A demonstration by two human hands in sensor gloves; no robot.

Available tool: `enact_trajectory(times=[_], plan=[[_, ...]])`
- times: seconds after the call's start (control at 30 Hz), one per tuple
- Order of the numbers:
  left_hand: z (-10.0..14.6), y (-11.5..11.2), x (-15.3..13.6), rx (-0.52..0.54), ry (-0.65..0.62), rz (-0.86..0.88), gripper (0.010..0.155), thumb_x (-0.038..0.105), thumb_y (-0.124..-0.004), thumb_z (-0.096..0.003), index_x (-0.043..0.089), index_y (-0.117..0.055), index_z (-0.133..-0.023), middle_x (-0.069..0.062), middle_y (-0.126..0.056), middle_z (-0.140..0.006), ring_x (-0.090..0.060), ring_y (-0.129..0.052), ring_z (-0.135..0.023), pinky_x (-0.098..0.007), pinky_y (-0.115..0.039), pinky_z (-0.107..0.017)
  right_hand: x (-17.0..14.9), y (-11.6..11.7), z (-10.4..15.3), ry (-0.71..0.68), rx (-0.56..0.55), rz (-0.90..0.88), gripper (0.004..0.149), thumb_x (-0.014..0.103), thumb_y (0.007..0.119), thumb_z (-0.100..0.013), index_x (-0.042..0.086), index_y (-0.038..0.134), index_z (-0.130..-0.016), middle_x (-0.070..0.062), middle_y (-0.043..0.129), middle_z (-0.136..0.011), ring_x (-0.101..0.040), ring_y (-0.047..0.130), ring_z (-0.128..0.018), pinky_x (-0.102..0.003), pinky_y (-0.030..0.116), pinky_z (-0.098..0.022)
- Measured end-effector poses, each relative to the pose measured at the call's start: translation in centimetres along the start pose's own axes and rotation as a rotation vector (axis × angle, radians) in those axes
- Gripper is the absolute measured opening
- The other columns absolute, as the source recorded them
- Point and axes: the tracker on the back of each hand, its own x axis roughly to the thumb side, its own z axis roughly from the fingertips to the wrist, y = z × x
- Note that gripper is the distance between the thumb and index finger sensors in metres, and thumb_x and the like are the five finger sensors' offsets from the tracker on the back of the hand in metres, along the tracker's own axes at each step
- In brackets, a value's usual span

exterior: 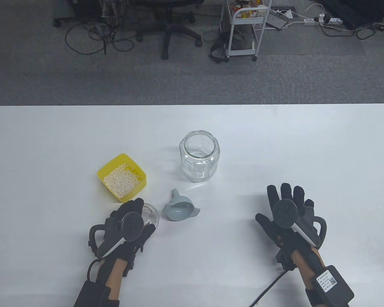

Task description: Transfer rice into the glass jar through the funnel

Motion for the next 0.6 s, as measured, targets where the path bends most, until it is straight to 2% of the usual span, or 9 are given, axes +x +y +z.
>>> enact_trajectory(times=[0.07, 0.13, 0.23, 0.33, 0.43, 0.6], plan=[[0.5, 1.1, -0.3, 0.045, -0.018, 0.055, 0.102, 0.070, -0.089, -0.0434, 0.023, -0.038, -0.118, -0.016, -0.047, -0.125, -0.045, -0.063, -0.114, -0.067, -0.057, -0.079, -0.1, 0.0, 0.0, 0.005, 0.001, -0.008, 0.088, 0.070, 0.071, -0.037, 0.040, 0.022, -0.103, -0.009, 0.019, -0.118, -0.045, 0.015, -0.106, -0.072, 0.027, -0.071], [1.4, 2.5, -0.4, 0.153, -0.031, 0.117, 0.101, 0.070, -0.089, -0.0436, 0.025, -0.038, -0.118, -0.017, -0.039, -0.127, -0.046, -0.058, -0.115, -0.068, -0.054, -0.079, -0.3, -0.1, -0.1, 0.010, 0.003, -0.013, 0.088, 0.070, 0.072, -0.036, 0.040, 0.023, -0.103, -0.009, 0.019, -0.118, -0.045, 0.015, -0.106, -0.073, 0.026, -0.071], [2.3, 4.1, 0.0, 0.294, -0.054, 0.160, 0.094, 0.068, -0.089, -0.0443, 0.030, -0.044, -0.117, -0.014, -0.044, -0.128, -0.045, -0.058, -0.116, -0.069, -0.053, -0.080, -0.3, -0.1, -0.1, 0.013, 0.004, -0.016, 0.088, 0.070, 0.072, -0.036, 0.040, 0.023, -0.103, -0.009, 0.019, -0.118, -0.045, 0.015, -0.107, -0.073, 0.025, -0.070], [1.7, 5.1, 1.7, 0.340, -0.068, 0.145, 0.085, 0.066, -0.088, -0.0454, 0.033, -0.052, -0.115, -0.008, -0.056, -0.126, -0.042, -0.064, -0.115, -0.070, -0.052, -0.079, -0.3, -0.1, -0.1, 0.009, 0.000, -0.017, 0.088, 0.070, 0.072, -0.036, 0.040, 0.023, -0.103, -0.009, 0.019, -0.118, -0.045, 0.015, -0.107, -0.073, 0.025, -0.070], [0.2, 5.7, 4.4, 0.280, -0.101, 0.078, 0.081, 0.067, -0.086, -0.0466, 0.035, -0.056, -0.114, -0.005, -0.064, -0.123, -0.039, -0.067, -0.115, -0.072, -0.049, -0.079, -0.3, -0.1, -0.1, 0.004, 0.002, -0.011, 0.088, 0.070, 0.072, -0.036, 0.040, 0.022, -0.103, -0.009, 0.019, -0.118, -0.045, 0.015, -0.107, -0.073, 0.026, -0.070], [-3.3, 4.9, 8.1, 0.125, -0.094, -0.077, 0.081, 0.068, -0.086, -0.0461, 0.036, -0.056, -0.115, -0.005, -0.062, -0.125, -0.040, -0.062, -0.118, -0.075, -0.044, -0.080, -0.4, -0.1, 0.0, 0.005, 0.004, -0.017, 0.088, 0.070, 0.072, -0.036, 0.040, 0.022, -0.103, -0.009, 0.020, -0.118, -0.045, 0.015, -0.106, -0.073, 0.026, -0.070]])
